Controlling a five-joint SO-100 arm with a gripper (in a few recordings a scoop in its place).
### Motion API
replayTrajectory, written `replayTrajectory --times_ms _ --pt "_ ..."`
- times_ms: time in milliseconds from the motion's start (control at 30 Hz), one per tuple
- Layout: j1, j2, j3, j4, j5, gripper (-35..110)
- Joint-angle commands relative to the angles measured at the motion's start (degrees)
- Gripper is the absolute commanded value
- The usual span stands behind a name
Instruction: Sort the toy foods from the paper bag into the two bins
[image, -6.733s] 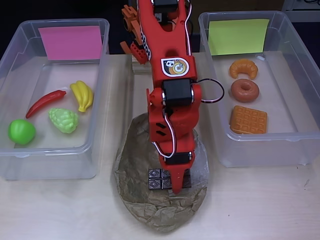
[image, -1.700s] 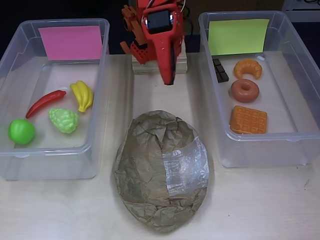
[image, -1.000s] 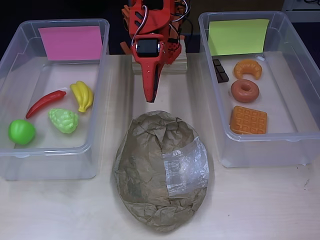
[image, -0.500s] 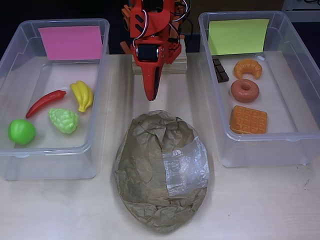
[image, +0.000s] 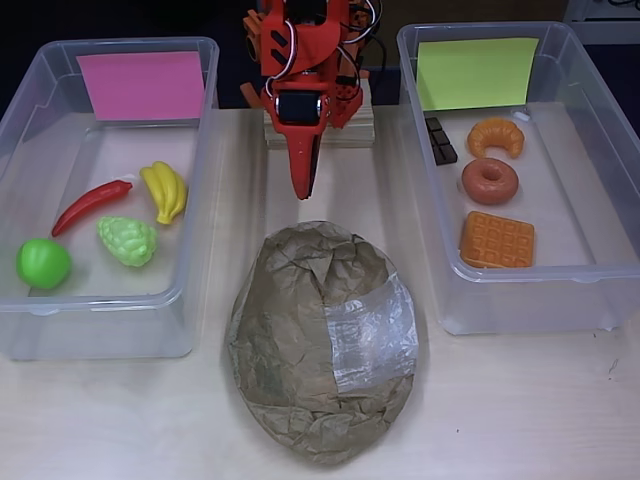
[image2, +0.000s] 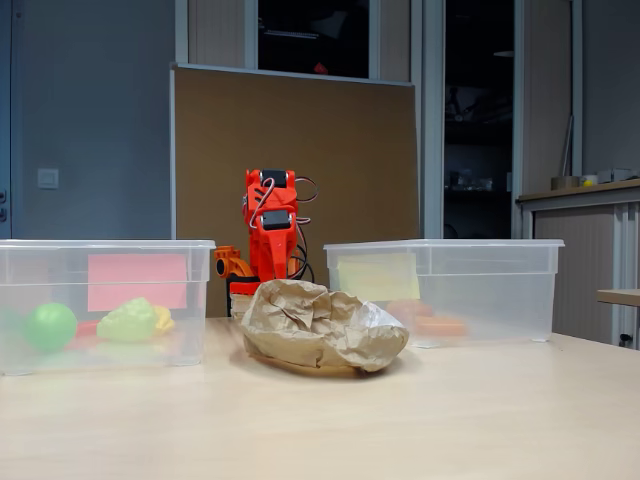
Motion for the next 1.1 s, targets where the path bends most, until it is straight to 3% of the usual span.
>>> replayTrajectory --times_ms 0,1067 --pt "-1.14 0.09 0.35 0.53 -0.53 0" --pt "-2.02 0.18 0.35 0.62 -0.53 0"
